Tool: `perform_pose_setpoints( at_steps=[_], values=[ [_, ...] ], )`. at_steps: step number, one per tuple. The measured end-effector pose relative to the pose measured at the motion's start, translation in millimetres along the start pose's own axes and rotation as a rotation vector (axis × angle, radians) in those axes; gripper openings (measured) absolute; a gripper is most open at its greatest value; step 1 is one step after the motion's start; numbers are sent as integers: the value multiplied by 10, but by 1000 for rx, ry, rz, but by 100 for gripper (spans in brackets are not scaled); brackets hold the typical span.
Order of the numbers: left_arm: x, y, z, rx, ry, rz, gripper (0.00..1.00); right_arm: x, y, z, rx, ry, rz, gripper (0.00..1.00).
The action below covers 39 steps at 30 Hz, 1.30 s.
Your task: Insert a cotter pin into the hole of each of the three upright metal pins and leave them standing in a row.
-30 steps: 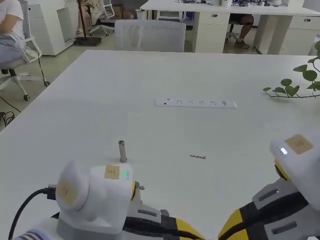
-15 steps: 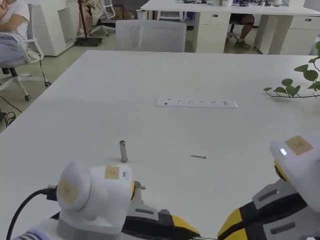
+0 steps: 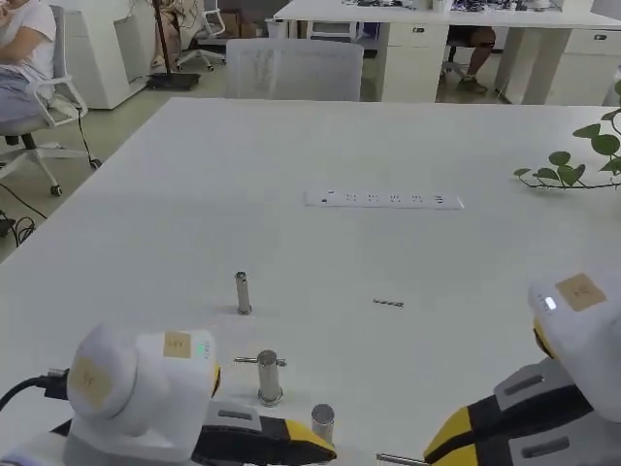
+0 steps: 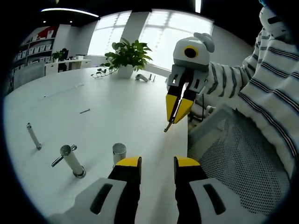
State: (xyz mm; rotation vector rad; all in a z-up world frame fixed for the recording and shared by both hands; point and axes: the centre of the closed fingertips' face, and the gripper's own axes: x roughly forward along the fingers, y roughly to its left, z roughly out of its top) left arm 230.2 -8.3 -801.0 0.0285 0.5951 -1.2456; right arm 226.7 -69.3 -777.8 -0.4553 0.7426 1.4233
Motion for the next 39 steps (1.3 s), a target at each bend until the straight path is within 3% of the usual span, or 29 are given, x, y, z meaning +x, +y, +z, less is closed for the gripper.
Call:
perform_pose_setpoints(
  at_steps=[7,14,27,30,39],
  values=[
    [-105,203,-105,0,19,63,32,21,-19,-5,32,-10,-22,3],
    [-90,397,-108,13,6,115,37,30,-75,-22,48,1,-54,3],
    [57,502,-138,64,28,108,36,82,-113,-54,94,-5,-93,3],
    [74,510,-102,80,21,106,36,93,-112,-66,105,-8,-96,3],
    [192,524,-122,122,30,72,29,119,-96,-94,125,-10,-100,3]
  ],
)
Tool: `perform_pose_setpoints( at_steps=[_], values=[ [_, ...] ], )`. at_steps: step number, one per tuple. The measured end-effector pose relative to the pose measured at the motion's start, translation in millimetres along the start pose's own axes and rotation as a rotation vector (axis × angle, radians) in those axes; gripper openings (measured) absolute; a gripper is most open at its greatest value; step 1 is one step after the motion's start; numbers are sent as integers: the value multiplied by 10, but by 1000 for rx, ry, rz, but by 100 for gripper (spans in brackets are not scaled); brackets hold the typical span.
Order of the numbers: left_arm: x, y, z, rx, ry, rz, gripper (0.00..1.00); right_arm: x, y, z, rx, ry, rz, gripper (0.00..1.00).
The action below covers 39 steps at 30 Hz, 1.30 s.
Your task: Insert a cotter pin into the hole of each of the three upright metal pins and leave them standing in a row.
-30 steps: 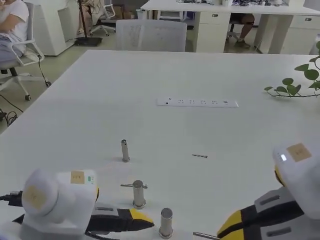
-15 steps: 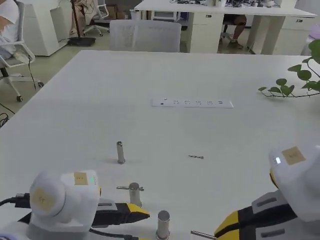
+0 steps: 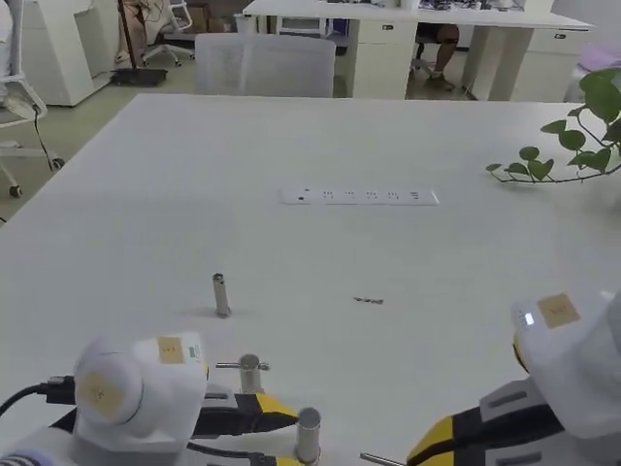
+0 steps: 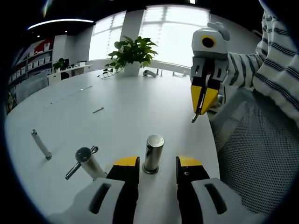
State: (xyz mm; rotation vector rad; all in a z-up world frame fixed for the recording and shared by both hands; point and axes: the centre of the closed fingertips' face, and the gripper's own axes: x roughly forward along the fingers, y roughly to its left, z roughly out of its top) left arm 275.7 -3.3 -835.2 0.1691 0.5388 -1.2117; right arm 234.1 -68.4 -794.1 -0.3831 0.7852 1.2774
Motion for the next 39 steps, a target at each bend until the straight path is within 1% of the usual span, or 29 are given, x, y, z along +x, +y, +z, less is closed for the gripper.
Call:
perform_pose_setpoints(
  at_steps=[3,8,10,13,19,20,26,29,33,39],
  values=[
    [29,8,15,11,-8,-5,25,6,-1,-13,6,2,-3,3],
    [63,42,40,34,-20,-1,20,6,-3,-34,17,3,-8,3],
    [77,54,43,48,-21,4,18,6,-6,-43,20,3,-10,3],
    [87,47,42,53,-20,0,13,7,-5,-52,24,3,-11,3],
    [88,42,45,66,-16,6,12,12,-9,-48,26,1,-12,3],
    [90,44,47,72,-16,12,12,13,-10,-46,26,0,-12,3],
    [88,41,49,67,-16,41,12,25,-31,-31,27,-5,-16,3],
    [88,42,48,64,-15,70,12,37,-46,-28,28,-7,-19,3],
    [89,53,47,40,-23,111,12,56,-69,-23,29,-9,-23,3],
    [91,63,49,26,-22,143,12,91,-123,23,22,-12,-33,3]
  ],
)
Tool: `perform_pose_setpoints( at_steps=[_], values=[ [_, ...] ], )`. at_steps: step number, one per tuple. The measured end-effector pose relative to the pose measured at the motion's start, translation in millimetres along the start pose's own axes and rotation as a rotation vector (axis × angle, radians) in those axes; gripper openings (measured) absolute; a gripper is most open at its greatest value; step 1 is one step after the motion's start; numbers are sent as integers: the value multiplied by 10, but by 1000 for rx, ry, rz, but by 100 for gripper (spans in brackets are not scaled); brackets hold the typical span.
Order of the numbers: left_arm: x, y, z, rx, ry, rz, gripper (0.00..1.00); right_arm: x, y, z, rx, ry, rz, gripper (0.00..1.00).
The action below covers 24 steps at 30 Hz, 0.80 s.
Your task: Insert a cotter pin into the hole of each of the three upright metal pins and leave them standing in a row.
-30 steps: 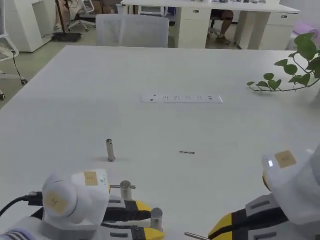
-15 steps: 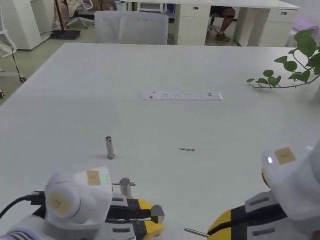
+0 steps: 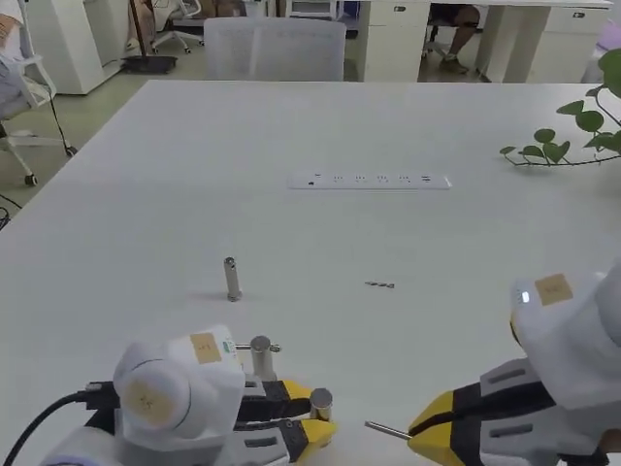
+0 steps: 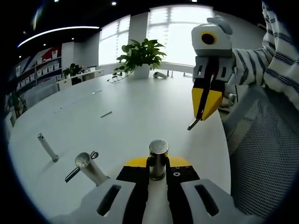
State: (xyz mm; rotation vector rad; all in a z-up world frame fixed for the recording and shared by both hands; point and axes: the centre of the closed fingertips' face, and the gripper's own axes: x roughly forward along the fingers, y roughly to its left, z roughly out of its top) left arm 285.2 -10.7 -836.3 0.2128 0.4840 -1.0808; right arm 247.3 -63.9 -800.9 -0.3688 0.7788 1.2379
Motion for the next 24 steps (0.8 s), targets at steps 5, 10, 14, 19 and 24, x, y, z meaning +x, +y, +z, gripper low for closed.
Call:
perform_pose_setpoints(
  at_steps=[5,10,14,19,24],
  values=[
    [4,9,-4,-17,6,26,12,35,-52,39,-11,0,-9,3],
    [7,13,-9,-35,12,50,12,86,-95,66,-26,3,-14,3],
    [9,7,-13,-34,18,71,12,128,-118,82,-42,4,-15,3],
    [8,7,-17,-45,24,98,12,189,-120,100,-74,8,1,3],
    [6,10,-16,-62,29,121,12,226,-136,136,-116,16,14,3]
  ],
)
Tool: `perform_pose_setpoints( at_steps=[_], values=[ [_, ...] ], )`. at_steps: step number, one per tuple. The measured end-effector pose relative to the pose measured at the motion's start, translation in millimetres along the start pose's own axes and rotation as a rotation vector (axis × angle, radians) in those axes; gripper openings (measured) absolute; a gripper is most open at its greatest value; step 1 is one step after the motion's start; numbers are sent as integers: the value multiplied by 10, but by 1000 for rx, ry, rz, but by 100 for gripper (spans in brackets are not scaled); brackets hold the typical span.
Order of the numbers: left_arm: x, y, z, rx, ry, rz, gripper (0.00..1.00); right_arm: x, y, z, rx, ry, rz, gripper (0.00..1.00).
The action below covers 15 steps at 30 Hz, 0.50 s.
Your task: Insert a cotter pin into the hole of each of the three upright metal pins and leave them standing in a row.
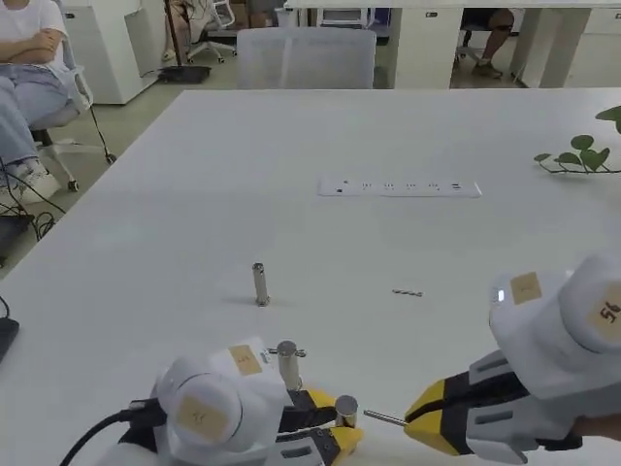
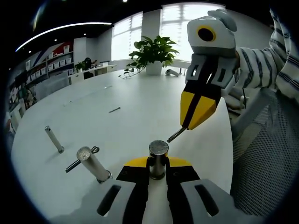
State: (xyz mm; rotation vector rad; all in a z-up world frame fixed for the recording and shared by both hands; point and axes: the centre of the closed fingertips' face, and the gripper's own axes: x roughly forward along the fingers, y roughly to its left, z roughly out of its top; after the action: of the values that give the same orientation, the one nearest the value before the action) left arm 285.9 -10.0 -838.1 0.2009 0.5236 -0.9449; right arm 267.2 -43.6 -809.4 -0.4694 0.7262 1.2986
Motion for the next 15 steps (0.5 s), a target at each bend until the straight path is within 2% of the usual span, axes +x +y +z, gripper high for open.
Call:
perform_pose_setpoints(
  at_steps=[11,15],
  values=[
    [-5,-11,-8,-28,1,20,12,36,-17,5,-50,16,25,3],
    [-2,-18,-10,-32,3,21,12,45,2,26,-51,4,29,3]
  ],
)
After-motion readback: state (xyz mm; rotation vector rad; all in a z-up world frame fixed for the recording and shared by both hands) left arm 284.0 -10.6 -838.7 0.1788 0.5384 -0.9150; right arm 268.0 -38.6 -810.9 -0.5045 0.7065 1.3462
